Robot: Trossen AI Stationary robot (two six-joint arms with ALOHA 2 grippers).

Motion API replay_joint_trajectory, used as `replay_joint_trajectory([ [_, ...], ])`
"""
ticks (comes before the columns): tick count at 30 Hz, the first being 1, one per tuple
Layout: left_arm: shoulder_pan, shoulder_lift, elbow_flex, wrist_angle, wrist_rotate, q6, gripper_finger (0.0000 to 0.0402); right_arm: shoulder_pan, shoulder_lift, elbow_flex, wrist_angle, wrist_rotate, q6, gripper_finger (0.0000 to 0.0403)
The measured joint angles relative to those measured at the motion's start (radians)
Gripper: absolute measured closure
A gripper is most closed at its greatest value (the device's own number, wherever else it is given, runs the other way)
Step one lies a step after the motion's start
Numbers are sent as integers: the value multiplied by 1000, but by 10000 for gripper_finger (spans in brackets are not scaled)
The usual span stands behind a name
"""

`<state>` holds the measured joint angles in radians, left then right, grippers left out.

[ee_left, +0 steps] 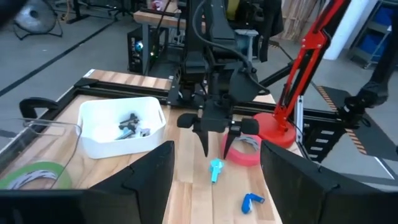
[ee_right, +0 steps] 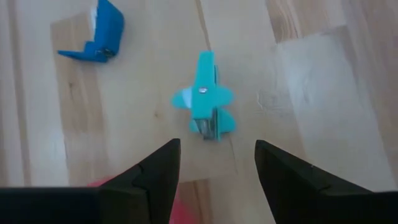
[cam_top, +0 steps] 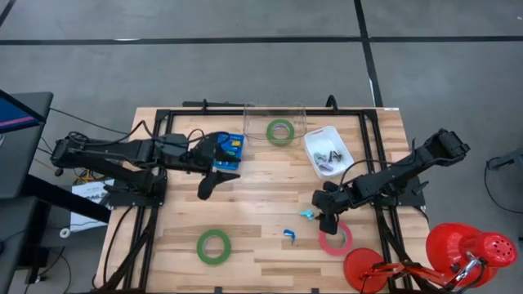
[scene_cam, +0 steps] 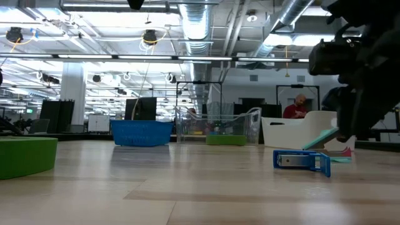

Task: Pick and place Stapler, Stapler remover, tape
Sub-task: Put the light blue staple remover into the white bin

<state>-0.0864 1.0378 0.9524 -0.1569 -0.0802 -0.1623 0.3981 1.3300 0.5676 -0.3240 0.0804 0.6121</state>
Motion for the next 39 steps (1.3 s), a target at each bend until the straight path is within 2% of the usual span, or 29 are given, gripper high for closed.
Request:
replay_joint_trajectory([
  [11, 0, 0, 0, 0, -6, 0, 175, -4, 0, -21, 78, 5, -93, 207],
  [17, 0, 0, 0, 0, -32, 0, 175, -8, 2, -21, 82, 45, -118, 207],
  [29, 0, 1, 0, 1, -32, 0, 175, -5, 149, -19, 239, -5, -88, 207],
  [39, 0, 1, -1, 1, -32, 0, 175, -7, 147, -19, 238, -5, -45, 207],
])
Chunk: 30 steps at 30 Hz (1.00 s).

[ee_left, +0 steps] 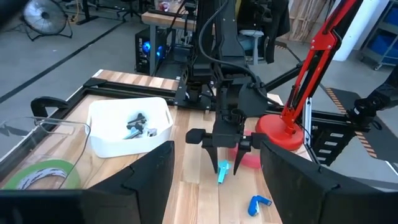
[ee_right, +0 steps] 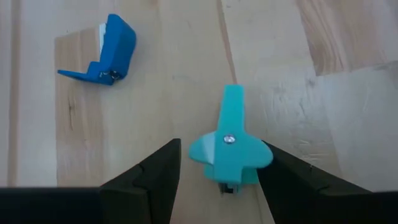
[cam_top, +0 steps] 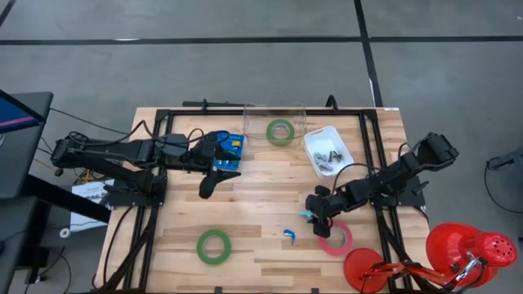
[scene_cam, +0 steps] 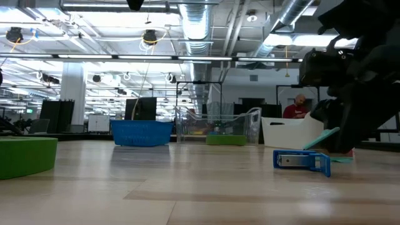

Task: Pick and place Stapler, Stapler remover, tape
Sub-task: Put the light blue staple remover into the white bin

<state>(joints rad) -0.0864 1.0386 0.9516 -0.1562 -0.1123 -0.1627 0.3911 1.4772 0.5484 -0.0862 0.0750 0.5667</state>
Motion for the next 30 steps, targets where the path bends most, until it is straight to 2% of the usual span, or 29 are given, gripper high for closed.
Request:
replay_joint_trajectory([
  [20, 0, 0, 0, 0, 0, -3, 175, -13, -134, 0, -97, 2, 3, 207],
  [30, 0, 0, 0, 0, 0, -1, 175, -86, -184, 0, -161, -2, 160, 207],
])
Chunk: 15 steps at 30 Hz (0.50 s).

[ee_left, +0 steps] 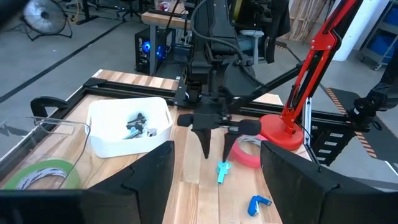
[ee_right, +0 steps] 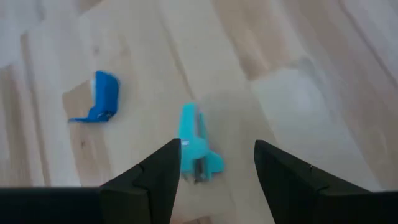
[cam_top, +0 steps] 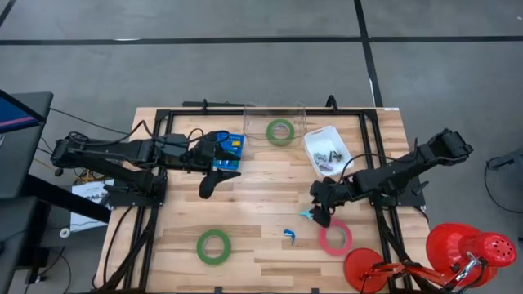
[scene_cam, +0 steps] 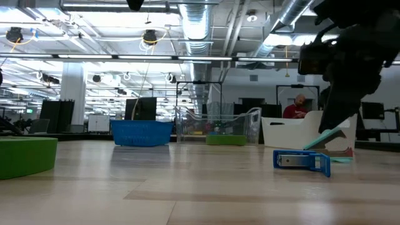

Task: Pick and place Stapler, Stapler remover, tape
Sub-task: Put the light blue staple remover into the white bin

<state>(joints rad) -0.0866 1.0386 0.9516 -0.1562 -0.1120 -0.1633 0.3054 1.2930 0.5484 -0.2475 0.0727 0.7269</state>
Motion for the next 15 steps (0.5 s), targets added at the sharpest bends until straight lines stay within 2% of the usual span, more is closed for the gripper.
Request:
replay_joint_trajectory([
  [4, 0, 0, 0, 0, 0, 0, 175, -48, 25, 0, -14, -78, 121, 207],
  [9, 0, 0, 0, 0, 0, 0, 175, -91, 73, 0, 10, -198, 192, 207],
  [15, 0, 0, 0, -1, 0, 1, 175, -118, 98, 0, 40, -249, 210, 207],
])
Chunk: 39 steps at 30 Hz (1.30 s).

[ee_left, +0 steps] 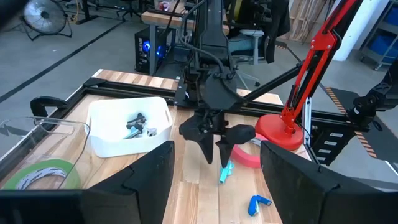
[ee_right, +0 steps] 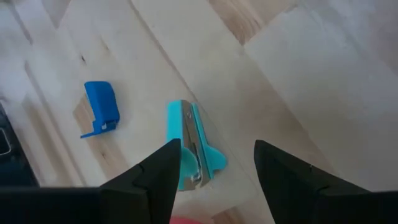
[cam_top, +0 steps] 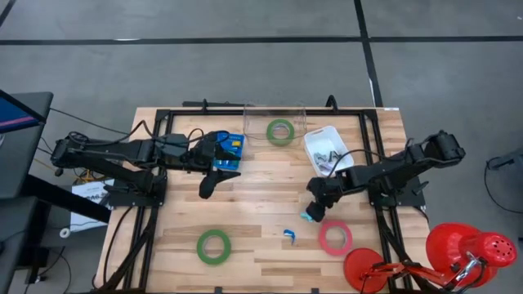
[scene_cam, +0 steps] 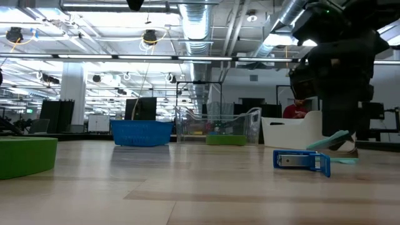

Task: Pick and place Stapler, Stapler remover, tape
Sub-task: Put the light blue staple remover into the white bin

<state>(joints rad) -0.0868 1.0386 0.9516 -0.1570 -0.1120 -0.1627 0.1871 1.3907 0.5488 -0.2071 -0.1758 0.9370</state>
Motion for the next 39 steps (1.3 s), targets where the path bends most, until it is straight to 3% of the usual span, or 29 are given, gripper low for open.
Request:
replay_joint_trajectory([
  [5, 0, 0, 0, 0, 0, 0, 175, -15, -2, 0, 15, -41, 0, 227],
  [17, 0, 0, 0, 0, 0, 0, 175, -17, -4, 0, 21, -64, -1, 334],
  [31, 0, 0, 0, 0, 0, 0, 175, -17, -4, 0, 44, -87, -4, 398],
  [39, 0, 0, 0, 0, 0, 0, 175, -16, -4, 0, 93, -89, -3, 402],
])
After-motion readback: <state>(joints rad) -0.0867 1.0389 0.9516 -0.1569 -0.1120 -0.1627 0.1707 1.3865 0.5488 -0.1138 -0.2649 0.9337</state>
